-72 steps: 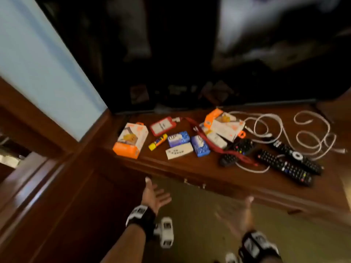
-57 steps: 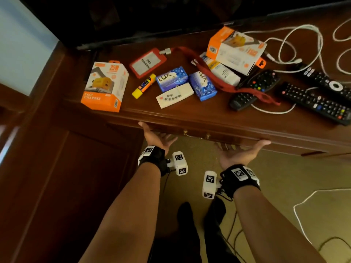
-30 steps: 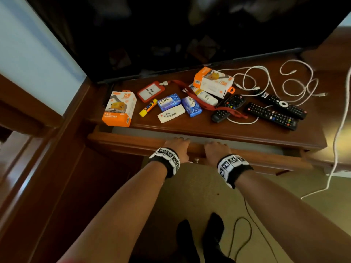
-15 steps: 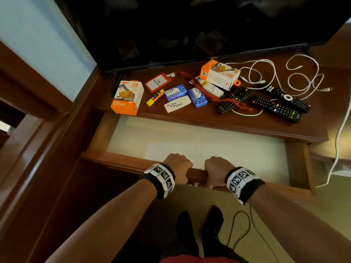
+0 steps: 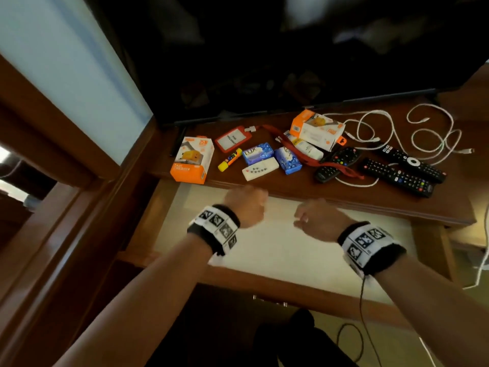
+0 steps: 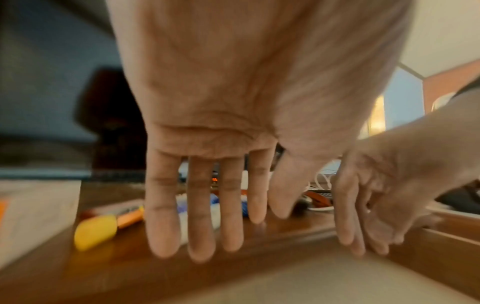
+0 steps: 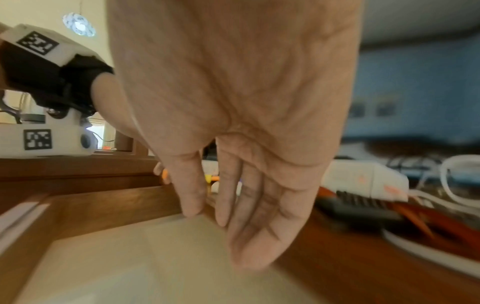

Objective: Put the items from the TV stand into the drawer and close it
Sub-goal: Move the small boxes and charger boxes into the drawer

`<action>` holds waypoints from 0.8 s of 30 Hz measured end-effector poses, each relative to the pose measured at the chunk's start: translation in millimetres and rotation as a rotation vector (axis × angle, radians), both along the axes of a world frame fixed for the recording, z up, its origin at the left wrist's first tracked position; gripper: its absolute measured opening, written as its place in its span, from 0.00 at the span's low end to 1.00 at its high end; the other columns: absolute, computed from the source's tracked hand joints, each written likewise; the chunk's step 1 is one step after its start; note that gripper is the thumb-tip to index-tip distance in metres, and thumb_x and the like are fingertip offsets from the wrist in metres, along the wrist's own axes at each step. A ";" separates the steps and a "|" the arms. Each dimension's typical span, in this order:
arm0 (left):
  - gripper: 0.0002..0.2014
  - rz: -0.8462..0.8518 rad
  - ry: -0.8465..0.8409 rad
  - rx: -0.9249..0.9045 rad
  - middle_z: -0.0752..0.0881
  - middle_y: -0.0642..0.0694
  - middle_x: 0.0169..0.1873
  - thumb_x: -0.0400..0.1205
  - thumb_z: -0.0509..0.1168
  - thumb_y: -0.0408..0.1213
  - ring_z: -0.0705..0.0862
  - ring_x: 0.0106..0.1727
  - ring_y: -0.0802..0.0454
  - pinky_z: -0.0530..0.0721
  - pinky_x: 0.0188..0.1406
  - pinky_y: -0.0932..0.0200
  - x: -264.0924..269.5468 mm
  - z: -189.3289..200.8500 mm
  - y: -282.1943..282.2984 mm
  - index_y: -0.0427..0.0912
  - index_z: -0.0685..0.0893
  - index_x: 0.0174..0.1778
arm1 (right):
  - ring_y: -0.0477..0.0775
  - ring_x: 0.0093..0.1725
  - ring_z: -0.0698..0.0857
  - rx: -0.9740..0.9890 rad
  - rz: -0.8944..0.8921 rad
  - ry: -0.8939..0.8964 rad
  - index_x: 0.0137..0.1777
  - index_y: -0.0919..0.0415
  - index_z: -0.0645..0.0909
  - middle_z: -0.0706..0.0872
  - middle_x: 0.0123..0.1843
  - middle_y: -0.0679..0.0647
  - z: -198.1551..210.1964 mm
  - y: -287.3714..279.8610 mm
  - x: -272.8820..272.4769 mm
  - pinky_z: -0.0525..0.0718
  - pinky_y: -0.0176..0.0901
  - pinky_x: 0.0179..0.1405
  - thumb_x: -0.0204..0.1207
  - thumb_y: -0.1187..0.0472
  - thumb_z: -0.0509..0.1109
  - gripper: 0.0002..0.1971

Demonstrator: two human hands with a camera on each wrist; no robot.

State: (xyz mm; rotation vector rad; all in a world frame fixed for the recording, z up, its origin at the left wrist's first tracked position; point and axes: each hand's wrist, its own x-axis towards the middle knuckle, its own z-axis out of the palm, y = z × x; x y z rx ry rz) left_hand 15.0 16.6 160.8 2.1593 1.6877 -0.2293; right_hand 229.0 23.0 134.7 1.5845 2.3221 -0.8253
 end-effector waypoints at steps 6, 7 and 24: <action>0.23 0.049 0.067 0.187 0.80 0.38 0.72 0.85 0.66 0.34 0.82 0.70 0.35 0.82 0.64 0.42 2.1 19.2 114.8 0.44 0.77 0.78 | 0.70 0.70 0.80 0.260 0.066 -0.010 0.71 0.64 0.77 0.76 0.75 0.66 39.1 100.3 -43.5 0.82 0.55 0.54 0.77 0.70 0.68 0.22; 0.27 0.060 0.077 0.157 0.77 0.39 0.75 0.84 0.67 0.35 0.80 0.73 0.35 0.82 0.66 0.42 3.6 15.6 127.4 0.45 0.74 0.81 | 0.70 0.75 0.75 0.262 0.099 -0.052 0.78 0.61 0.72 0.71 0.80 0.63 39.0 113.0 -49.3 0.83 0.57 0.57 0.77 0.70 0.68 0.28; 0.21 0.246 -0.292 0.198 0.82 0.42 0.63 0.85 0.67 0.40 0.85 0.60 0.41 0.86 0.58 0.41 -47.0 25.4 128.4 0.50 0.74 0.74 | 0.60 0.74 0.70 0.369 0.169 0.042 0.82 0.57 0.66 0.76 0.74 0.55 35.8 140.8 -49.1 0.74 0.56 0.72 0.64 0.44 0.82 0.48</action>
